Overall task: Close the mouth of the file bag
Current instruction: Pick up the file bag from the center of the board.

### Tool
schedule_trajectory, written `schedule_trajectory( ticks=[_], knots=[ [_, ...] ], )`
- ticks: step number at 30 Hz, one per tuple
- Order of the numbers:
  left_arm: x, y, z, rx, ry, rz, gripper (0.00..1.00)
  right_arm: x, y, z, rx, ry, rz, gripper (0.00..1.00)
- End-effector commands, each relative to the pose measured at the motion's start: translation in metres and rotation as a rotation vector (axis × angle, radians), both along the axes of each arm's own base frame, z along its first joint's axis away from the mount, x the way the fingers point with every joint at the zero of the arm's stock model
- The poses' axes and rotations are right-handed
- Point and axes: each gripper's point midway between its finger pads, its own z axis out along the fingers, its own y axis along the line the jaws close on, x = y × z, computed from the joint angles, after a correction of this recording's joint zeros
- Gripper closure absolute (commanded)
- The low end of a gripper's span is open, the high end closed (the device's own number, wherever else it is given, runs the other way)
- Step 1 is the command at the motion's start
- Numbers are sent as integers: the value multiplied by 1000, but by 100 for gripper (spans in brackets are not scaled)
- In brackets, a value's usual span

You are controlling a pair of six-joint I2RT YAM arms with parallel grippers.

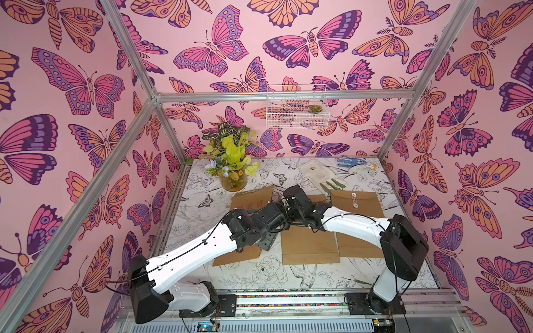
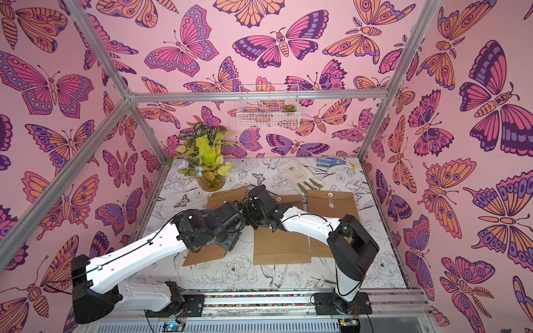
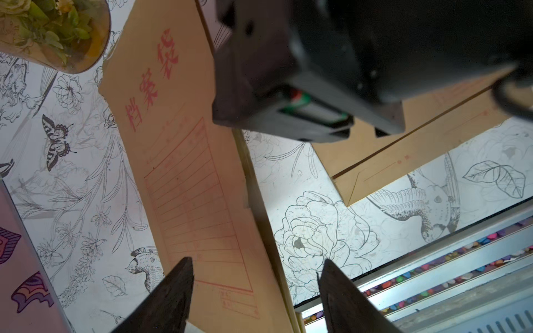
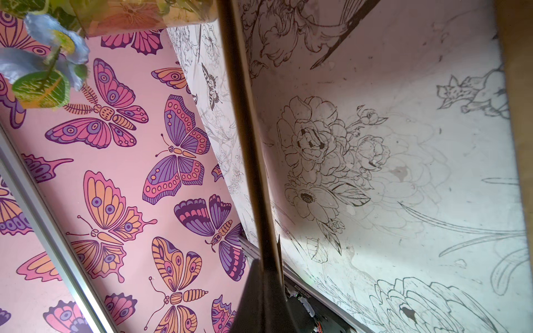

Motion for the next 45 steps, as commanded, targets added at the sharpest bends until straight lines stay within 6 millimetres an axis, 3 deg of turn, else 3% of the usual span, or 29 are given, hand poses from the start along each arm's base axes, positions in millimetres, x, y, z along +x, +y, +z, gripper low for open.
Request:
schedule_trajectory(
  ticks=[1, 6, 11, 18, 20, 24, 27, 30, 38, 45],
  knots=[
    [-12, 17, -16, 105, 49, -34, 30, 8, 4, 43, 82, -63, -24, 100],
    [-10, 20, -27, 162, 58, -51, 31, 11, 8, 60, 109, -84, -24, 100],
    [-5, 35, -38, 254, 26, -43, 40, 9, 12, 68, 137, -86, -9, 100],
    [1, 41, -9, 217, -79, -60, 79, 10, 18, 83, 139, -130, 39, 100],
    [3, 43, -3, 223, -104, -68, 87, 9, 17, 86, 119, -147, 64, 94],
    [9, 49, 12, 244, -172, -82, 98, 18, -11, 87, 37, -195, 71, 69],
    [13, 53, 23, 259, -217, -102, 100, 30, -47, 94, -54, -274, 73, 59],
    [19, 55, 35, 271, -274, -117, 100, 41, -82, 114, -183, -428, 109, 51],
    [38, 45, 54, 271, -362, -222, 100, 48, -115, 120, -584, -837, 482, 31],
    [51, 41, 72, 281, -443, -322, 100, 39, -132, 113, -921, -1209, 886, 29]
  ],
)
